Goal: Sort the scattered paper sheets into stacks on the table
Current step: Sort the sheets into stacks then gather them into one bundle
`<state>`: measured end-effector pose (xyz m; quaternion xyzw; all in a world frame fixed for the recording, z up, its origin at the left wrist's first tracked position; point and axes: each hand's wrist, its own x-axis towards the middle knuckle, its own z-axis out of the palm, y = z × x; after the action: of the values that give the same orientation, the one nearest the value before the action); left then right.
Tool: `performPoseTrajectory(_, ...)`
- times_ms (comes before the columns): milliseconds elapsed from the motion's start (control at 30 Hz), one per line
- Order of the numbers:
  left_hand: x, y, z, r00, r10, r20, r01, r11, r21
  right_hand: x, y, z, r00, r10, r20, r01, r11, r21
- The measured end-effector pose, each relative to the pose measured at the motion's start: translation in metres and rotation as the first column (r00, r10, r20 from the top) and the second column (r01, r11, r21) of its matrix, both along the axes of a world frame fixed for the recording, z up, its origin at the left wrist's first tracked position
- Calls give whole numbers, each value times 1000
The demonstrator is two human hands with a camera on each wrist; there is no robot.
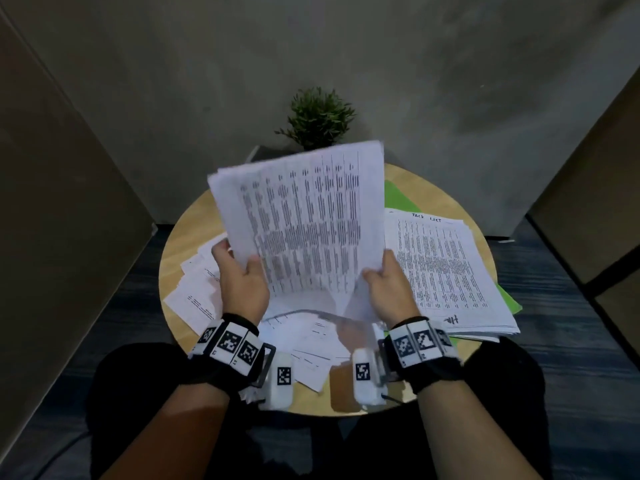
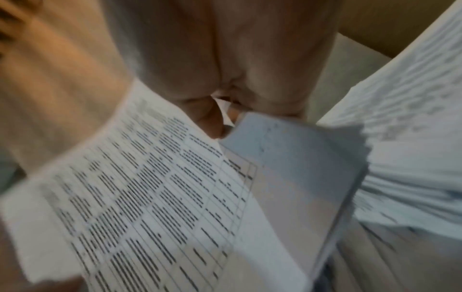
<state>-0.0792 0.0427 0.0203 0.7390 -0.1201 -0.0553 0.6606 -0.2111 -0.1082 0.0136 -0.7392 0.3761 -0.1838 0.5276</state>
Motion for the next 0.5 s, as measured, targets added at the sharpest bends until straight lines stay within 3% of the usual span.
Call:
performPoseTrajectory(67,0,-15,6,999,-42,-4,42,998,-38,-10,-19,14,996,-64,66,63,998,23)
performPoseTrajectory(167,-7,-42,3,984,-175,-37,177,983,40,-32,-53,27,986,-135,97,131,990,46)
performPoseTrajectory(367,-37,-118,-13,947,-262,-185,266,964,-2,-72,-124,23,961,-251,-116,240,966,-98)
performPoseTrajectory(500,-49,-167,-32,923,-314,-222,344,932,112,-88,-160,6,915,-321,-246,282,942,-180)
